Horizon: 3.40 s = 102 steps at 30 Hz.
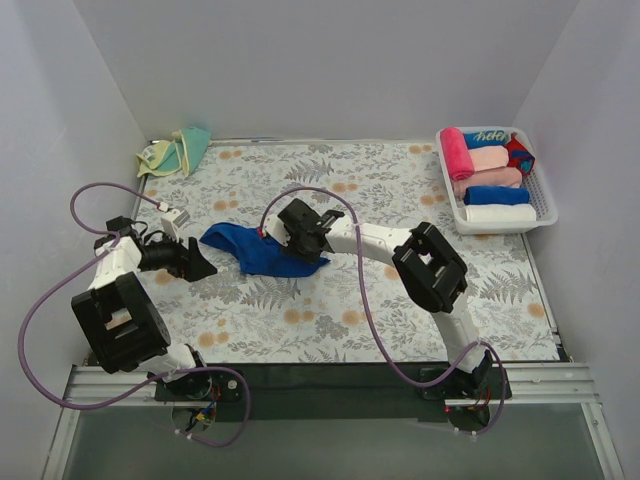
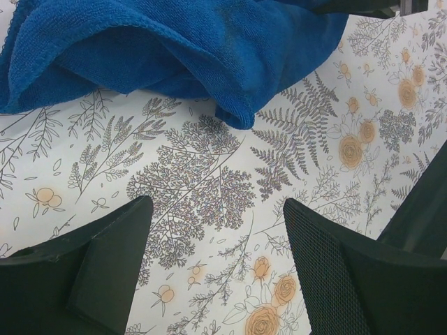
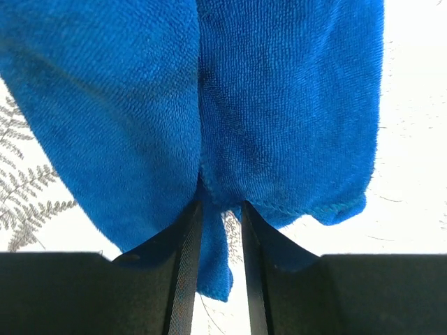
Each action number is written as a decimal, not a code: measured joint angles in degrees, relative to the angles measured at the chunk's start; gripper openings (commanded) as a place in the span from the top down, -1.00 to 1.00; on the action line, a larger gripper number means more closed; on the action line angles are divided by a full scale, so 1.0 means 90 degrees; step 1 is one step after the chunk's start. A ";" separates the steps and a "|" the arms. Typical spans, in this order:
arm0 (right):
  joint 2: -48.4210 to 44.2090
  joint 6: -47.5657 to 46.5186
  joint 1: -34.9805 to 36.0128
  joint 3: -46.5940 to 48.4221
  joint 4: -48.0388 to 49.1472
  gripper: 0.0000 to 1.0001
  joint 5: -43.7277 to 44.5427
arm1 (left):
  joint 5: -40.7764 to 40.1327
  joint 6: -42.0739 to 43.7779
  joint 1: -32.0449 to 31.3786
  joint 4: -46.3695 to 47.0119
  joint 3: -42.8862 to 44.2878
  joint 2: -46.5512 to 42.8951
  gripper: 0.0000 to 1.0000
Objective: Roll the towels
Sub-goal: Flatten the towel
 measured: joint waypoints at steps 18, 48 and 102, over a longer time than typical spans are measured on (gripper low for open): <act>-0.0049 -0.0328 0.0000 0.0017 0.0075 0.90 -0.0032 | -0.0005 0.0049 0.0000 -0.0022 0.0000 0.0000 -0.41; -0.0627 0.0083 -0.0928 0.0629 0.0085 0.97 -0.0250 | -0.0374 -0.1025 -0.2096 0.1404 0.0131 0.1161 -0.30; -0.1824 0.0083 -0.4160 -0.0695 -0.1083 -0.07 -0.1892 | -0.3725 0.1804 -0.2387 0.0136 0.1287 0.0583 1.00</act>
